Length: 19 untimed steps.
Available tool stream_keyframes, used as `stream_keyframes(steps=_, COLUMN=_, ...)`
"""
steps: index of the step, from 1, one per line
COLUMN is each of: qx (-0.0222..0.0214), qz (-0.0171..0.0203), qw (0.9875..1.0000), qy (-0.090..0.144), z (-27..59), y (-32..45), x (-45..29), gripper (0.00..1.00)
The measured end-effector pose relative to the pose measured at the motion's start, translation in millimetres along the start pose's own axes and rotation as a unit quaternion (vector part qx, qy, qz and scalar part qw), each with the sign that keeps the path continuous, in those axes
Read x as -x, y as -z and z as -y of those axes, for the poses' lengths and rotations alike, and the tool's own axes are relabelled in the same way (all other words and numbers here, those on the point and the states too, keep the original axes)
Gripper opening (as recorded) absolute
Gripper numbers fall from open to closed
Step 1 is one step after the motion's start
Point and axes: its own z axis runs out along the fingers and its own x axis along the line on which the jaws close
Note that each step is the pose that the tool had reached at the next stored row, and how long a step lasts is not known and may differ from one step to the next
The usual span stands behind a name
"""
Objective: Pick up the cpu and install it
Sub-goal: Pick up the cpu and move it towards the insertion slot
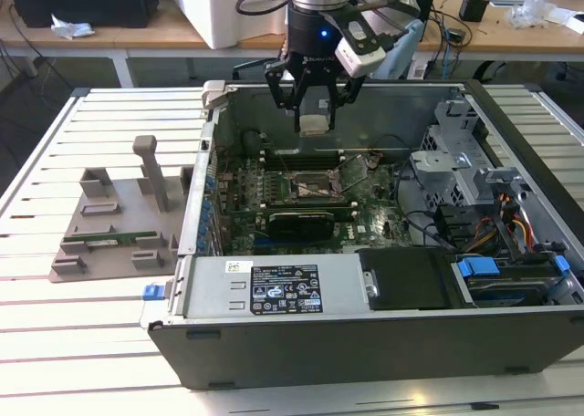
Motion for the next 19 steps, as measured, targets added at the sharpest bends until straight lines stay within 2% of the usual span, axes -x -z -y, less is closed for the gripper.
stream_keyframes(steps=3, qx=-0.0002, qz=0.0, qw=1.0, qy=0.0, z=-0.1, y=-3.6, x=5.5, gripper=0.55)
stream_keyframes(steps=14, qx=-0.0013, qz=-0.0001, qw=1.0, qy=0.0, z=-0.8, y=-13.0, x=17.7, gripper=0.55)
stream_keyframes(steps=19, qx=-0.0018, qz=-0.0001, qw=1.0, qy=0.0, z=-1.3, y=-20.1, x=22.0, gripper=0.55)
